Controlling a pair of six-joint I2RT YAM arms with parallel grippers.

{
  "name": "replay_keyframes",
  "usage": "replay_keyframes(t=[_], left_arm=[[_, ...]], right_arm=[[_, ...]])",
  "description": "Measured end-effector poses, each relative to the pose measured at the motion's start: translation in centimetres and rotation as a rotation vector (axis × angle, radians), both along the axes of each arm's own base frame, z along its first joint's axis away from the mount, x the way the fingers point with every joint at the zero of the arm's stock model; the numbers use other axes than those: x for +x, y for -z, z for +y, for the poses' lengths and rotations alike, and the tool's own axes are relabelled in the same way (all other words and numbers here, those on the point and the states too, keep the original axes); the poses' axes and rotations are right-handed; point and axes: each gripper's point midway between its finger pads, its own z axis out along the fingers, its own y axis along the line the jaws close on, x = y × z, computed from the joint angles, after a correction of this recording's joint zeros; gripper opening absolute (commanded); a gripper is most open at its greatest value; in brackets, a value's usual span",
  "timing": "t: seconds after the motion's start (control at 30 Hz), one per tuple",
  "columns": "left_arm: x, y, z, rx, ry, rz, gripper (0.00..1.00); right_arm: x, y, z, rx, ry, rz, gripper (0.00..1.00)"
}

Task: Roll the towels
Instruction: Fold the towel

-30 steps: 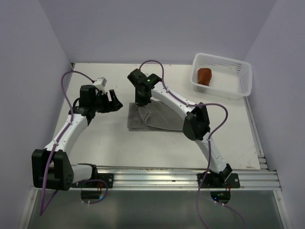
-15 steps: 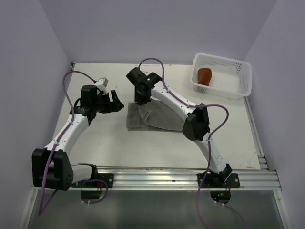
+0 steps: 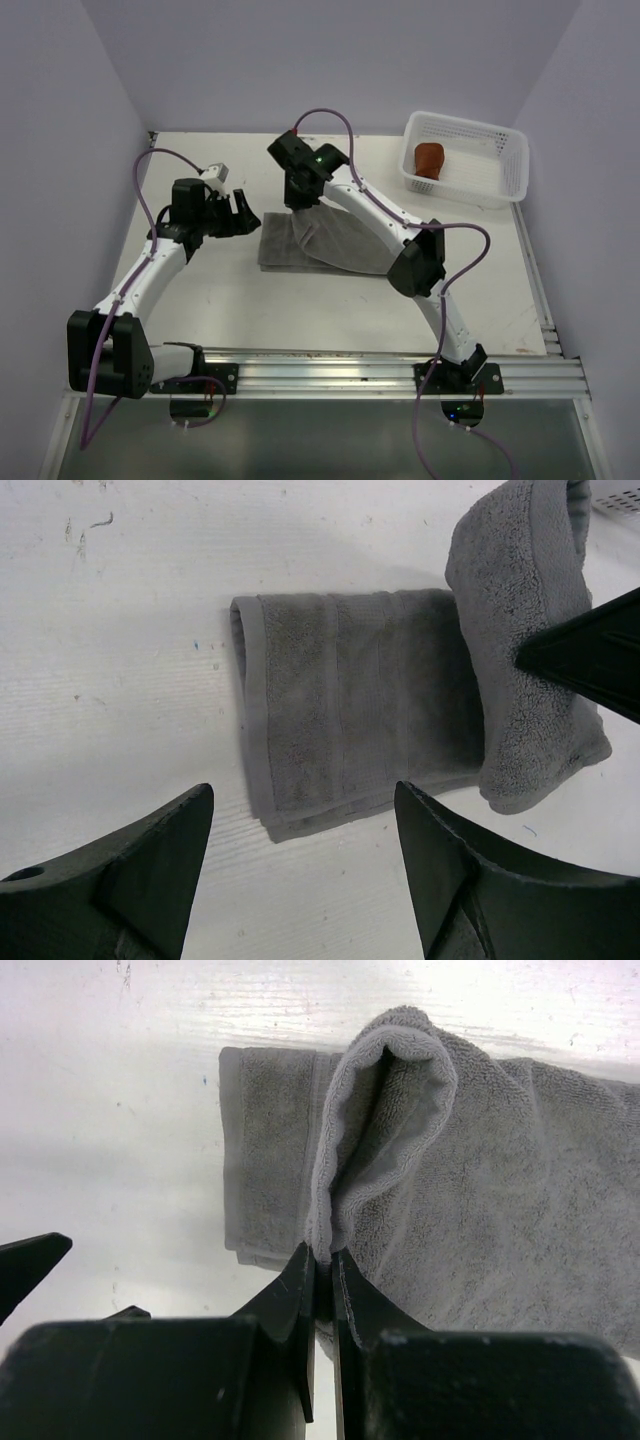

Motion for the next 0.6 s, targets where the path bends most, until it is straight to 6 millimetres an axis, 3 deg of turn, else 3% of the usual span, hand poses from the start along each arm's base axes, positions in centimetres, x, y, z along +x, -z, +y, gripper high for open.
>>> replay_keyframes(t=[0.17, 0.43, 0.6], left_arm=[[0.0, 0.0, 0.0, 0.0, 0.0, 0.001, 0.77], [-0.1, 0.1, 0.0, 0.0, 0.0, 0.003, 0.77], [-0.1, 0.1, 0.0, 0.0, 0.0, 0.003, 0.77]], right_arm=[[0.0, -1.1, -0.4, 0.0, 0.01, -0.022, 0.0], [0.1, -5.0, -0.3, 0.07, 0.01, -0.086, 0.0], [0.2, -5.2, 0.0, 0.089, 0.005, -0.096, 0.0]])
